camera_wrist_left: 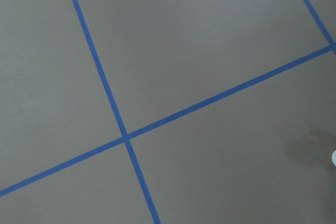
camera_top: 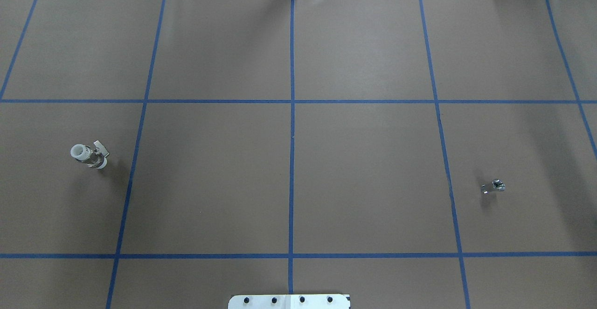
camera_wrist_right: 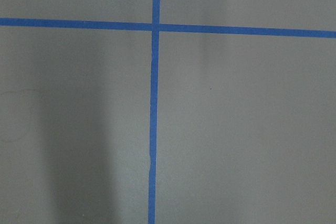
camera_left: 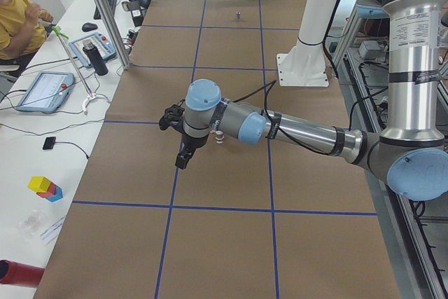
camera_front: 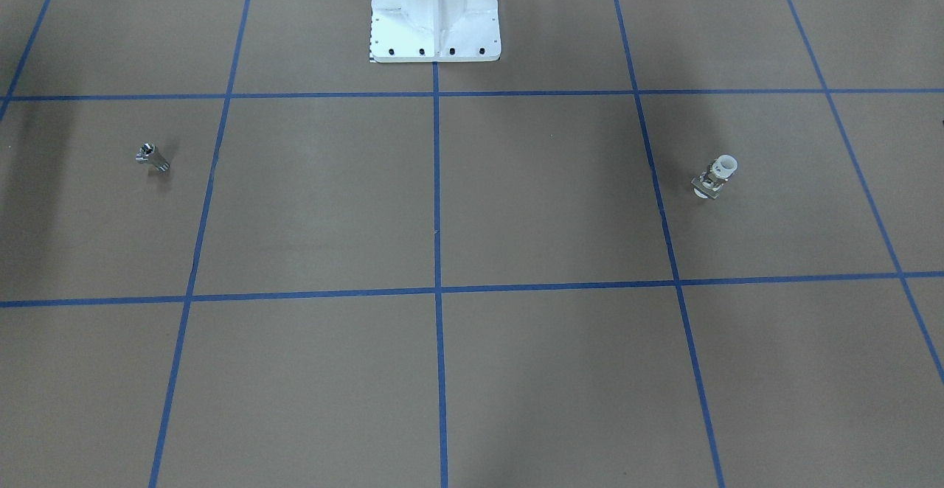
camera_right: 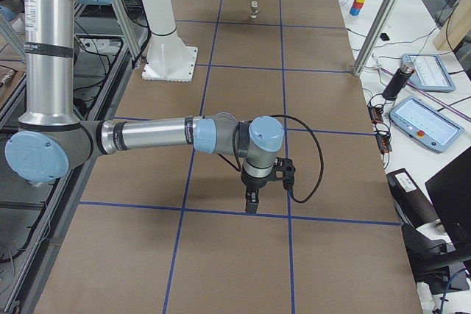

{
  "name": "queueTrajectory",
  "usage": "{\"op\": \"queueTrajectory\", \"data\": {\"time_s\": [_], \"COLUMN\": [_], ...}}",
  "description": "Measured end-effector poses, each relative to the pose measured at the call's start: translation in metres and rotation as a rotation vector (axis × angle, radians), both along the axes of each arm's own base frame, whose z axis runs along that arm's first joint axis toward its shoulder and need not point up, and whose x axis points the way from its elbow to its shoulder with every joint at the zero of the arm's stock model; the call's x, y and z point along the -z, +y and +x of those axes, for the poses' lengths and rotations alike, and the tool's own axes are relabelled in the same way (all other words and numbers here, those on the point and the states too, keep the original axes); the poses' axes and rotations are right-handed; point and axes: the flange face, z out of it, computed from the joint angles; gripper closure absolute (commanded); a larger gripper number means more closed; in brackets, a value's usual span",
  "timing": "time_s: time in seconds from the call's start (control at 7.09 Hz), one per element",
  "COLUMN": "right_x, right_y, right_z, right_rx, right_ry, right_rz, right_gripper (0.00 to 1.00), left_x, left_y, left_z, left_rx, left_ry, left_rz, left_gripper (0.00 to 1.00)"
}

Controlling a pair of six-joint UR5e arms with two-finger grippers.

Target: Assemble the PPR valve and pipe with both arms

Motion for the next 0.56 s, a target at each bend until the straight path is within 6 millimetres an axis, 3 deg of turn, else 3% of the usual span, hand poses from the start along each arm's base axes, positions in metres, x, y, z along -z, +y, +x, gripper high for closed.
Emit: {"op": "queueTrajectory", "data": {"time_s": [0.14,0.28,0.56], "right_x": [-0.001,-0.001,-0.004], "right_y": [0.000,0.001,0.003], "right_z": [0.000,0.000,0.000], "right_rx": [0.000,-0.001,-0.001], "right_ry": [0.001,0.001,0.001], "right_rz": [-0.002,-0.004,-0.009], "right_gripper": [0.00,0.00,0.00], "left_x": [0.013,0.023,0.035], "left_y": [-0.007,-0.007,0.010], "left_z": [0.023,0.059,0.145], "left_rx": [0.041,0.074,0.039], "left_ry": [0.040,0.087,0.156], "left_rz": [-0.044,-0.083,-0.094], "left_gripper": [0.00,0.00,0.00]}}
